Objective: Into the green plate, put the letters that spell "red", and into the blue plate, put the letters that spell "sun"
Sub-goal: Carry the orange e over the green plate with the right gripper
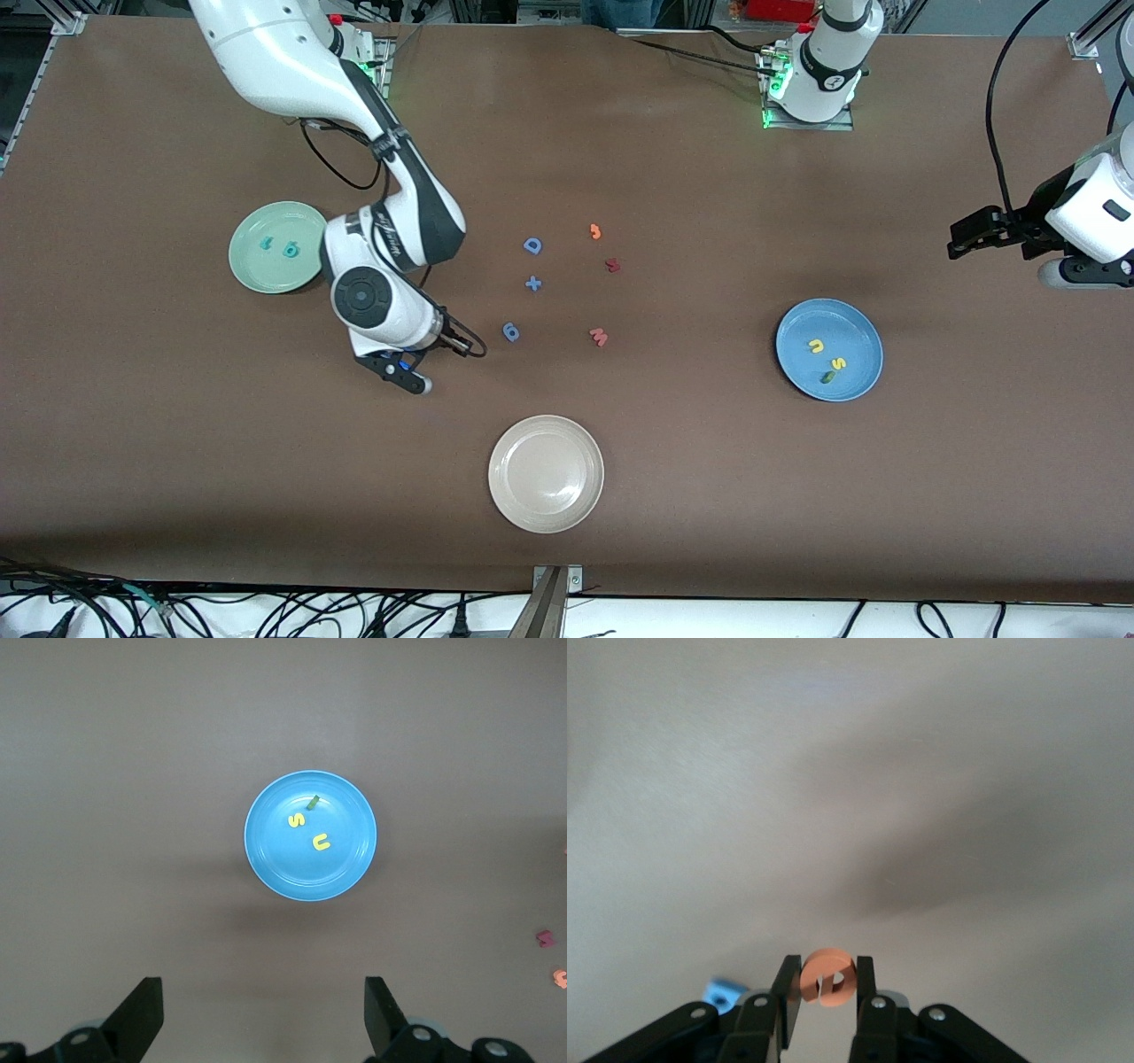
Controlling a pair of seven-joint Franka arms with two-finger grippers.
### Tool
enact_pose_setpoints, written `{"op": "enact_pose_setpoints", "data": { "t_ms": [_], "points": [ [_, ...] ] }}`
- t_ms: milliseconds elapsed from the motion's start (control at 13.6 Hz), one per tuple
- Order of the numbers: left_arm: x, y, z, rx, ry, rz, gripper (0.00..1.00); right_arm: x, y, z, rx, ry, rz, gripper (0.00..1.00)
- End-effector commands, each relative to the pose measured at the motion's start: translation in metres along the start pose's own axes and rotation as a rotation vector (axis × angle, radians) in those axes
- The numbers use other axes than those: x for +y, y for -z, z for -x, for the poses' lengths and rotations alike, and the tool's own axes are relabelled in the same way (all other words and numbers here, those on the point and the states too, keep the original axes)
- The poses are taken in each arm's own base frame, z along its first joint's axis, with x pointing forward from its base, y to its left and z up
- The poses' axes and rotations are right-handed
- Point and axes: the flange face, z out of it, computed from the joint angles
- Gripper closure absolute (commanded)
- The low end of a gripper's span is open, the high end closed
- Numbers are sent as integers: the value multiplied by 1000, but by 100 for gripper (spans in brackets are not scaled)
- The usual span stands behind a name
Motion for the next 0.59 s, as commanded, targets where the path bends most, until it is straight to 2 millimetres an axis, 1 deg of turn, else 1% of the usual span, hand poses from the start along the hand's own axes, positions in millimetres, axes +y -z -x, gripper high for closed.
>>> {"op": "enact_pose_setpoints", "data": {
  "t_ms": [0,147,220,367,514],
  "points": [
    [1,4,-2,-6,-25,-14,0,37,36,-2,-92,63,55,100],
    [0,4,-2,-6,-24,-14,0,67,55,-6,-141,115,80,100],
    [0,4,-2,-6,-24,-14,0,88,61,-11,-145,137,86,100],
    [0,4,-3,-4,-24,-14,0,137,60,-23,-168,204,95,100],
    [1,4,-2,-6,-24,-14,0,181,59,-28,-195,250,92,100]
  ]
}}
